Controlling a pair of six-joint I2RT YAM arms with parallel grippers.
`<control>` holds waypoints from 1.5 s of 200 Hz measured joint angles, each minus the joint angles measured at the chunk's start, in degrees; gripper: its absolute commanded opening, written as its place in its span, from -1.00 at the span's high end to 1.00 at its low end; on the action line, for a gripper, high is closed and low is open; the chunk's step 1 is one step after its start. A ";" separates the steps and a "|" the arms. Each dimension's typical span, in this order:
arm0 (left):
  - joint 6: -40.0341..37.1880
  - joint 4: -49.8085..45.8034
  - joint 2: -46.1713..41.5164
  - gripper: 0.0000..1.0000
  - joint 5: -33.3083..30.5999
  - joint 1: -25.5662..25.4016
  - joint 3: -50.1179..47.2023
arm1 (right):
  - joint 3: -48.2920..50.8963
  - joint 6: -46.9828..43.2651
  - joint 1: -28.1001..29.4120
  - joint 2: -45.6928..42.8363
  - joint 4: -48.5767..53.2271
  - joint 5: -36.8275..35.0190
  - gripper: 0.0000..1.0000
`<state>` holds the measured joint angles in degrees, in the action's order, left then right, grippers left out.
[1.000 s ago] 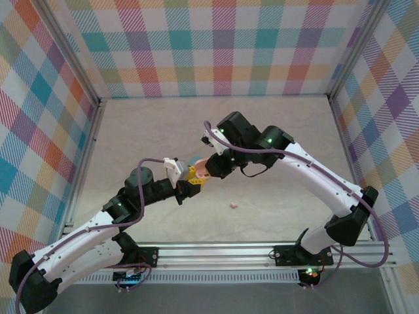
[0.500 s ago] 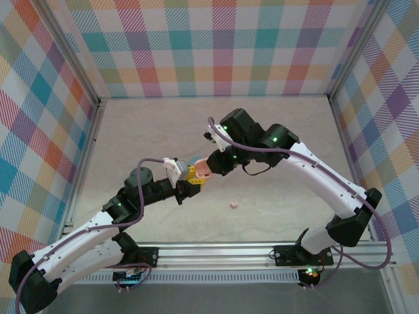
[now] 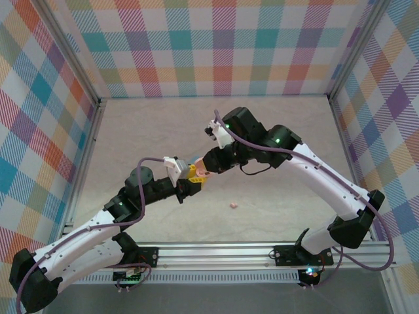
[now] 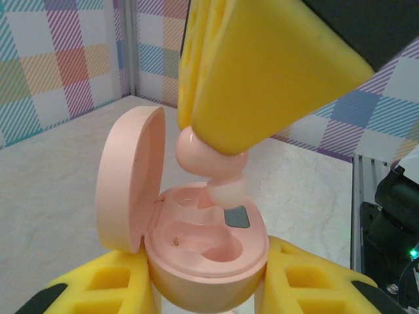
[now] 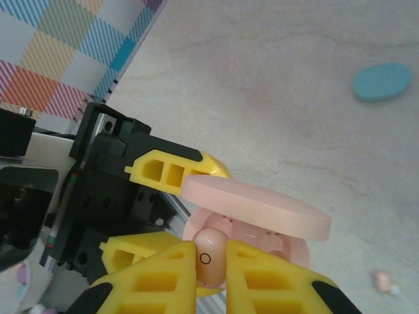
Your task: Insert the wireless bluetooth earbuds into the charging case
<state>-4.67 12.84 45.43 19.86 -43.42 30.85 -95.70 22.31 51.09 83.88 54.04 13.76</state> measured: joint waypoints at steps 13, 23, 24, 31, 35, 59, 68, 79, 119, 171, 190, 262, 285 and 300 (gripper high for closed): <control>0.17 0.00 0.09 0.55 0.00 0.00 0.00 | 1.16 1.64 0.00 -0.22 -1.05 0.44 0.68; 0.22 0.00 0.09 0.55 -0.02 0.00 0.00 | 1.68 2.78 0.00 -0.24 -1.55 0.48 0.68; 0.22 0.00 0.09 0.55 0.00 0.00 0.00 | 1.75 2.91 0.00 -0.22 -1.64 0.48 0.68; 0.28 0.00 0.09 0.55 -0.02 0.00 0.00 | 2.10 3.56 0.00 -0.24 -1.95 0.46 0.69; 0.35 0.00 0.09 0.55 -0.02 0.00 0.00 | 2.25 3.96 0.00 -0.26 -2.12 0.48 0.69; 0.37 0.00 0.04 0.55 -0.02 0.00 -0.15 | 3.96 5.90 0.00 -0.87 -3.63 0.37 0.70; 0.39 -0.02 -0.02 0.55 -0.02 0.00 -0.35 | 4.87 6.54 0.00 -1.38 -4.28 0.24 0.70; 0.39 -0.02 -0.07 0.55 -0.02 0.00 -0.50 | 5.86 7.34 0.00 -1.92 -4.98 0.22 0.70; 0.39 0.00 -0.37 0.54 -0.24 0.00 -0.59 | 6.67 9.62 0.11 -2.34 -6.23 0.22 0.70; 0.39 -0.04 -0.57 0.55 -0.46 0.00 -0.61 | 8.61 11.58 1.18 -2.73 -8.24 -0.24 0.70; 0.42 -0.02 -0.55 0.55 -0.48 0.00 -0.61 | 8.61 11.78 1.77 -2.71 -8.37 -0.52 0.69; 0.39 -0.11 -0.37 0.55 -1.11 -0.02 -0.63 | 7.80 12.41 3.02 -1.84 -7.06 -3.02 0.36; 0.39 0.00 0.04 0.55 -1.18 -0.02 -0.66 | 7.30 12.48 3.15 -1.79 -5.97 -3.74 0.34; 0.39 0.24 0.04 0.55 -1.38 -0.02 -0.66 | 7.02 12.48 3.17 -1.79 -5.64 -4.09 0.33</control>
<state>-4.27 13.08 45.47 18.48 -43.44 30.20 -88.68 34.79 54.26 82.08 48.40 9.67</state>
